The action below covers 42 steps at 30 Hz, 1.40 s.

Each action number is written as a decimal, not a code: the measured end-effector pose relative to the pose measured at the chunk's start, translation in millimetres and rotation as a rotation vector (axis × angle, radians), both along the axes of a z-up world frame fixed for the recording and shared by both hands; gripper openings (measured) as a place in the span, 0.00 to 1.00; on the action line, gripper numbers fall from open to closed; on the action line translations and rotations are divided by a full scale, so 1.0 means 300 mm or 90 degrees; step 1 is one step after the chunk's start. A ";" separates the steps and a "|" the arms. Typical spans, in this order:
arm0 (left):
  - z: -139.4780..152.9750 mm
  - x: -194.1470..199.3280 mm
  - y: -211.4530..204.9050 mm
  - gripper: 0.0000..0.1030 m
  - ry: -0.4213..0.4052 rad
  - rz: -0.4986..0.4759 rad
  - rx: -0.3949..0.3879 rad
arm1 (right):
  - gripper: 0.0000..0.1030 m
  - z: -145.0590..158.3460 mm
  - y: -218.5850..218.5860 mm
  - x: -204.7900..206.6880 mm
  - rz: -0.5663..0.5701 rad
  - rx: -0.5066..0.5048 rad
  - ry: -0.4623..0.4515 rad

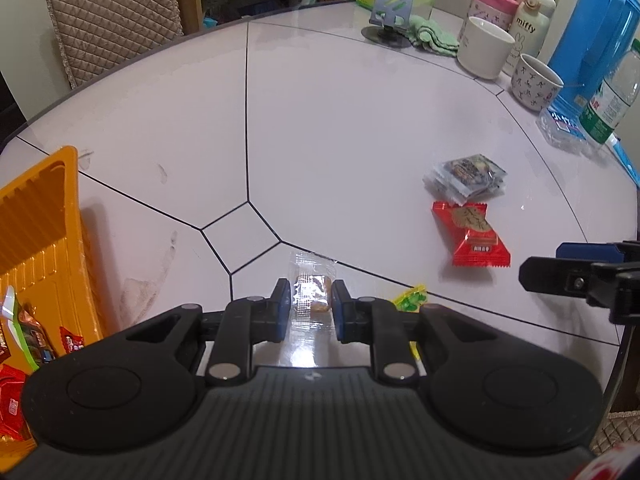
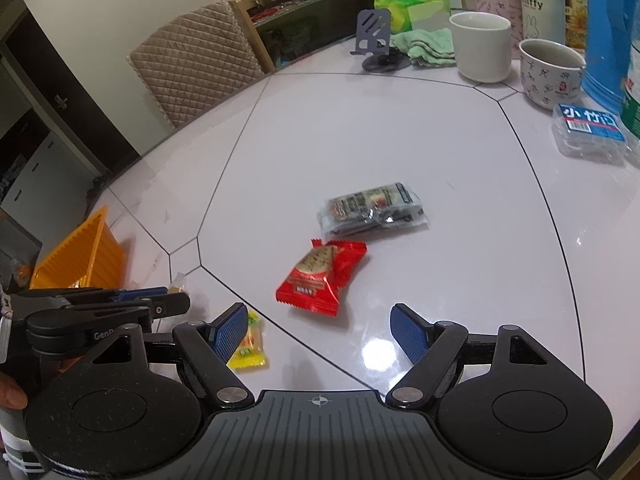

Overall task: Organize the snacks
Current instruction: 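Grasp the clear cookie packet with the left gripper while the right gripper grasps the red packet, then carry the clear cookie packet and red packet over the orange tray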

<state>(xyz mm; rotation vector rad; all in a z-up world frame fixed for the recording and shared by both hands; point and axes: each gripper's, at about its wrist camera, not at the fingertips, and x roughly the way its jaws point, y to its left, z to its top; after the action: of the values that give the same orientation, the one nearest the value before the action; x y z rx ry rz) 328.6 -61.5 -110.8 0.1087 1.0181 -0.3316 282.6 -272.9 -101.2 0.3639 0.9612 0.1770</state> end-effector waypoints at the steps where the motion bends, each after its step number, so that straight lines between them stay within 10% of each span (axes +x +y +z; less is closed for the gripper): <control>1: 0.002 0.000 0.002 0.19 -0.001 0.001 -0.001 | 0.76 0.000 0.003 0.007 0.000 -0.001 -0.002; 17: 0.015 0.012 0.046 0.19 0.000 0.040 -0.013 | 0.75 -0.088 0.064 0.185 -0.009 -0.036 0.013; 28: 0.012 0.012 0.049 0.19 0.006 0.054 -0.014 | 0.32 -0.133 0.066 0.172 0.030 -0.070 0.018; 42: 0.050 -0.055 0.029 0.19 0.002 0.055 -0.031 | 0.26 -0.067 0.016 0.067 0.040 -0.046 -0.008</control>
<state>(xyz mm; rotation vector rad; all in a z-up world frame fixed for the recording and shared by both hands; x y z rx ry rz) 312.2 -52.6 -95.8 0.0205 1.0143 -0.2767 302.7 -268.0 -121.3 0.2663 0.9648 0.2016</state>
